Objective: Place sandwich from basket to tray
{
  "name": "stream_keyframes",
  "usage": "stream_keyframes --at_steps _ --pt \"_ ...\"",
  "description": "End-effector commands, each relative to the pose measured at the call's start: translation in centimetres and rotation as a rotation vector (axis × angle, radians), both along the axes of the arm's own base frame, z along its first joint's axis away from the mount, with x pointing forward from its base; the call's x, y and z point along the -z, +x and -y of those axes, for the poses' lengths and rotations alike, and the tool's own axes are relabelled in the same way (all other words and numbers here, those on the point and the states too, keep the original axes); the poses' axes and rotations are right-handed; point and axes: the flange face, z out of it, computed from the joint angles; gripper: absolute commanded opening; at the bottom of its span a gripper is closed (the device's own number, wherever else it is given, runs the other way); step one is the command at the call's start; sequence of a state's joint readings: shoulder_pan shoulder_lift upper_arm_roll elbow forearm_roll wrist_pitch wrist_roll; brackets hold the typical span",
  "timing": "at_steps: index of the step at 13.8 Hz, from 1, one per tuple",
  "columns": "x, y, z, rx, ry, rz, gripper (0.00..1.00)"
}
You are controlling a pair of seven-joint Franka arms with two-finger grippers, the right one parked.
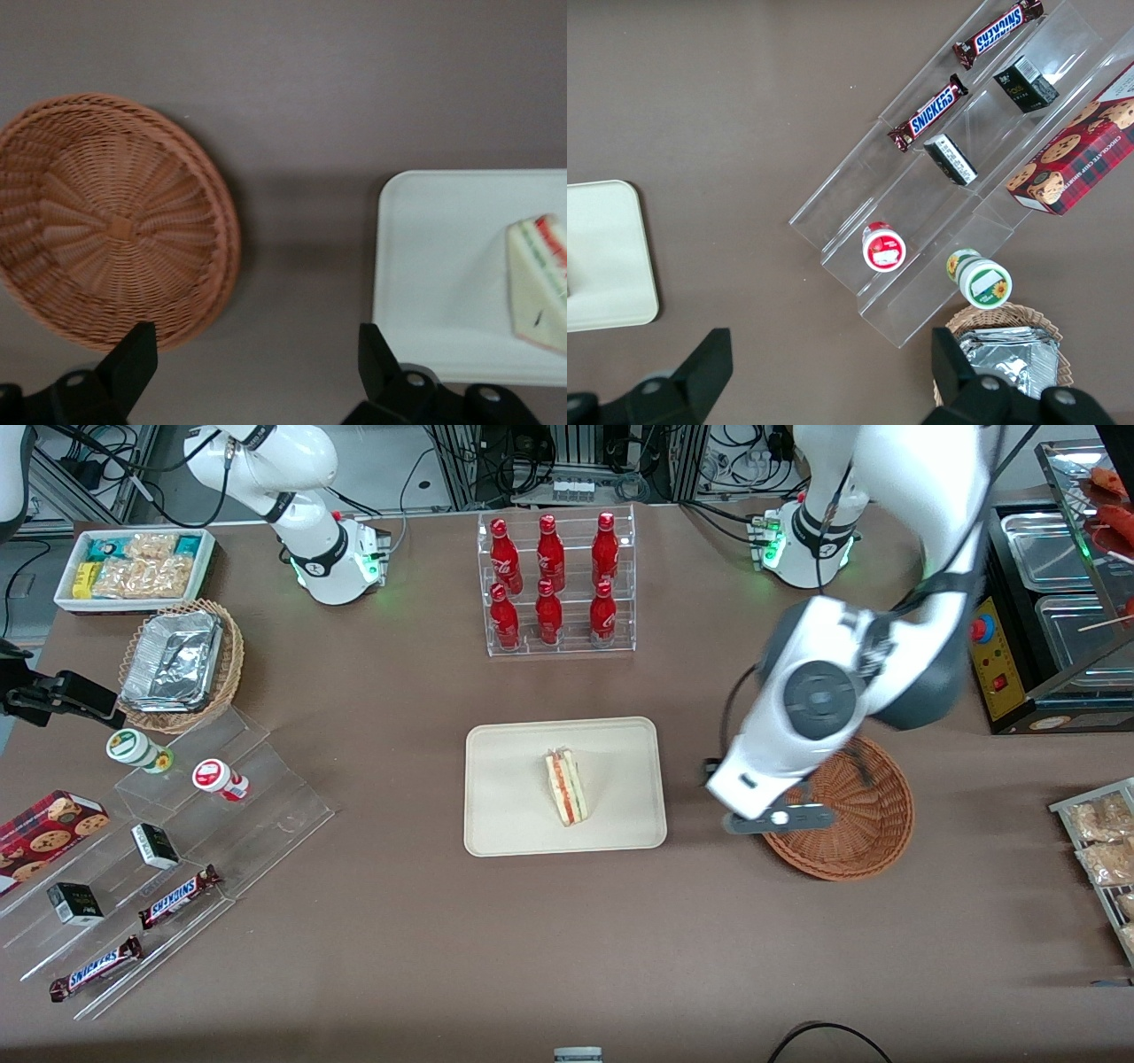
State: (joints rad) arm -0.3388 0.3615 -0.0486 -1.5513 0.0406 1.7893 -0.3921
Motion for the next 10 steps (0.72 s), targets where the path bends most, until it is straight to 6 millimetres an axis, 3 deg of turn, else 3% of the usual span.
stream_keyframes --at_steps 1,3,5,10 --pt "-2.8 -2.7 -6.0 0.059 -0.017 -0.02 1.0" --pt "-4.7 -3.6 -8.2 0.092 -0.014 -0.045 1.0" --pt "-7.7 -4.5 -12.7 0.109 -0.023 -0.057 1.0" --pt "-14.3 -7.7 -19.6 0.165 -0.04 -0.065 1.0"
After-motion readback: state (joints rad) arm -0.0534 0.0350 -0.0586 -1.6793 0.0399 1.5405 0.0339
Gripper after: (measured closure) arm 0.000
